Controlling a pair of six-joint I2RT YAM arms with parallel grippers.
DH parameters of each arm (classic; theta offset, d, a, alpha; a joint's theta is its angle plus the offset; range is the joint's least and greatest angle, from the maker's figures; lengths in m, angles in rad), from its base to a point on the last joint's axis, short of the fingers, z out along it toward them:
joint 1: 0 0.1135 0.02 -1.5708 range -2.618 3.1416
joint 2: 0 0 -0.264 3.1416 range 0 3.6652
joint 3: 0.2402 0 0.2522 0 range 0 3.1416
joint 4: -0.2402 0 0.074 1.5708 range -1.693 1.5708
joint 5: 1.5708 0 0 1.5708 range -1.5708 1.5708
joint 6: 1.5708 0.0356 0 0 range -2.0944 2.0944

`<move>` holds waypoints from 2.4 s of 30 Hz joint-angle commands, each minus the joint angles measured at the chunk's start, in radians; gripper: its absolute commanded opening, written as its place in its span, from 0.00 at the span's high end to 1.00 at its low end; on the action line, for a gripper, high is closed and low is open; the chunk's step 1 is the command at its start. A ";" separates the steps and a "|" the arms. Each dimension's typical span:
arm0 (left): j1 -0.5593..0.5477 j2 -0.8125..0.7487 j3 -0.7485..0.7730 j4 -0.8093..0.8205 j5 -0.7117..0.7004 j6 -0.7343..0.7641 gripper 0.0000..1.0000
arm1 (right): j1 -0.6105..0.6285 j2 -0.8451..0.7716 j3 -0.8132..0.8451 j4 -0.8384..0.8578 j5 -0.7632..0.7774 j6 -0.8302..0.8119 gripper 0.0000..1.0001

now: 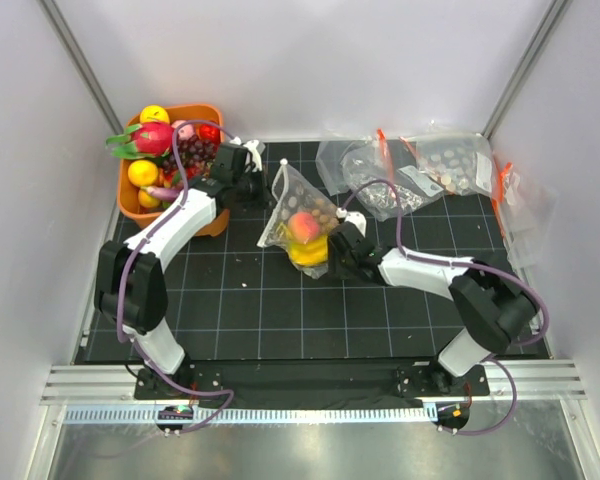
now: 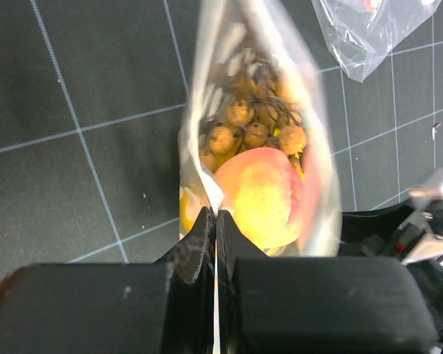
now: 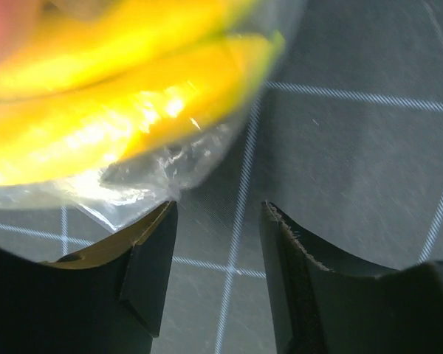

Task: Place the food in the zip-top bag and seal the zipper
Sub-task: Adjust the zipper food storage bag at the center of the board.

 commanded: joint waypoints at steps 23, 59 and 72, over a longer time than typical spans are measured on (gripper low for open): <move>0.001 -0.019 0.041 -0.022 0.043 0.046 1.00 | 0.033 0.032 -0.002 0.230 -0.143 0.002 0.96; 0.001 0.001 0.065 -0.097 0.097 0.103 1.00 | -0.285 0.158 0.459 0.062 -0.256 -0.025 0.22; 0.001 0.004 0.059 -0.097 0.120 0.126 1.00 | -0.171 0.318 0.396 0.137 -0.315 0.092 0.28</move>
